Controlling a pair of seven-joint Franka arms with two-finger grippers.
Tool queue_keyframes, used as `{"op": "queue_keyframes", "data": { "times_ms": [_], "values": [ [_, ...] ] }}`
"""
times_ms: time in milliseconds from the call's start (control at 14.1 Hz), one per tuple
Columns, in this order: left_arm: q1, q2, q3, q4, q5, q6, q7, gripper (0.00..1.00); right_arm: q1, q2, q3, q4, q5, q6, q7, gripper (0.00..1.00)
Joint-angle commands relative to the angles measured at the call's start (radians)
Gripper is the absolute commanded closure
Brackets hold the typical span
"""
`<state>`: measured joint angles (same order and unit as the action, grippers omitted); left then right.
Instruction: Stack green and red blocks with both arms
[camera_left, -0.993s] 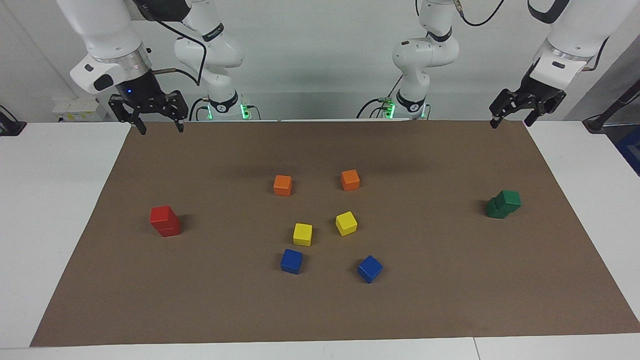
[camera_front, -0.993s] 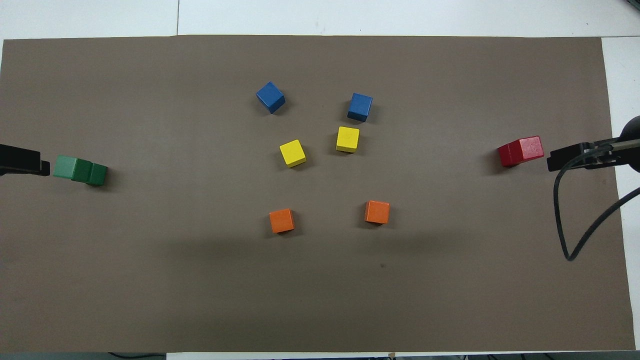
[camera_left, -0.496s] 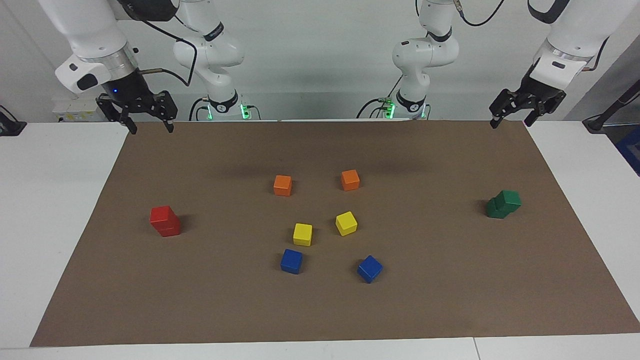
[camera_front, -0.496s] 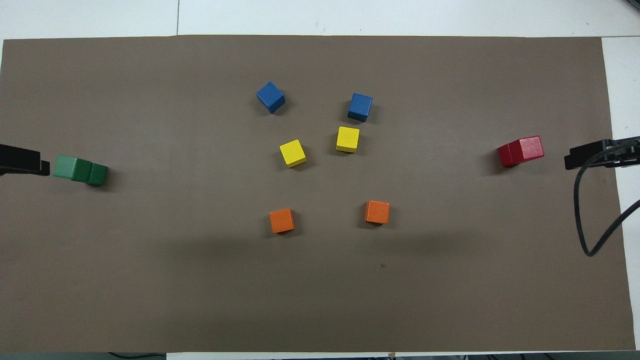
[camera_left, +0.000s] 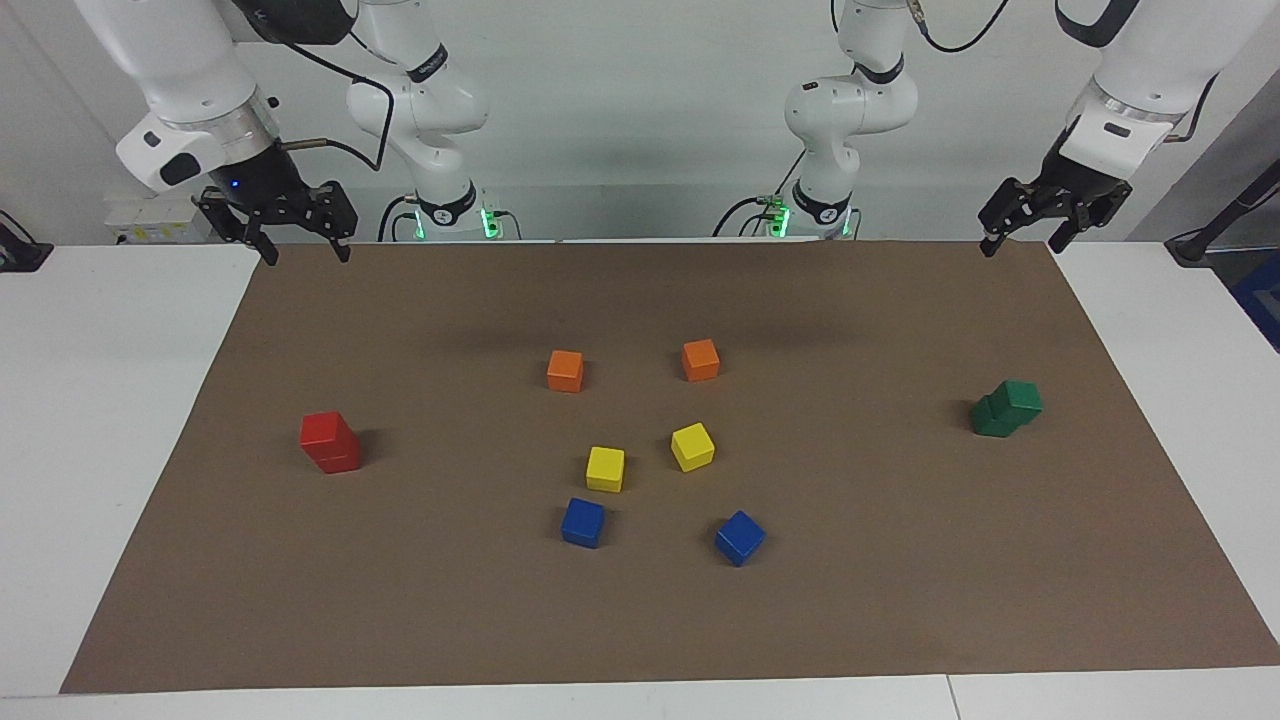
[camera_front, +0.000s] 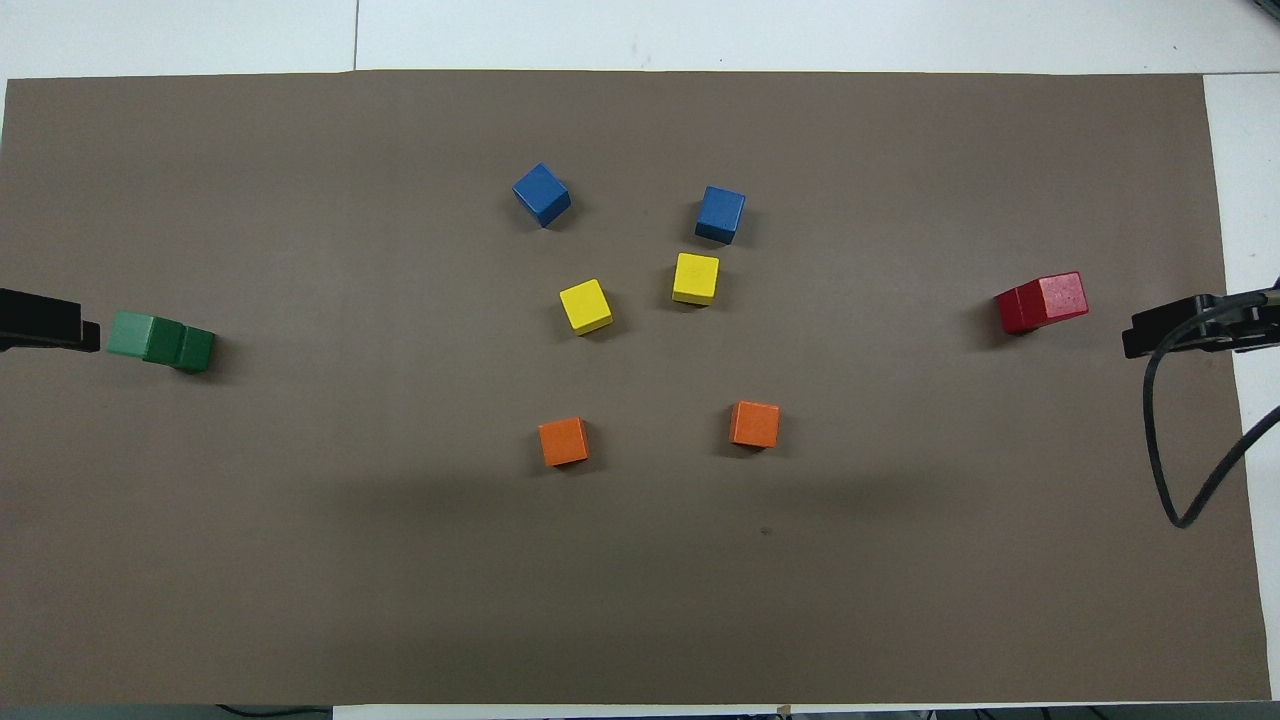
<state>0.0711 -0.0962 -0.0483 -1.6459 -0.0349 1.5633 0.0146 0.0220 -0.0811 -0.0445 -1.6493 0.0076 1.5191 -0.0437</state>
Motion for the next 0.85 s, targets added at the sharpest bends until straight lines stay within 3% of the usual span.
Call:
{"op": "queue_keyframes", "data": {
  "times_ms": [0, 780],
  "values": [
    [-0.011, -0.025, 0.007, -0.025, 0.017, 0.011, -0.013, 0.00, 0.001, -0.005, 0.005, -0.001, -0.006, -0.030, 0.010, 0.06],
    [-0.011, -0.026, 0.007, -0.026, 0.017, 0.012, -0.013, 0.00, -0.016, -0.012, -0.002, -0.018, -0.009, 0.003, 0.016, 0.04]
  ]
}}
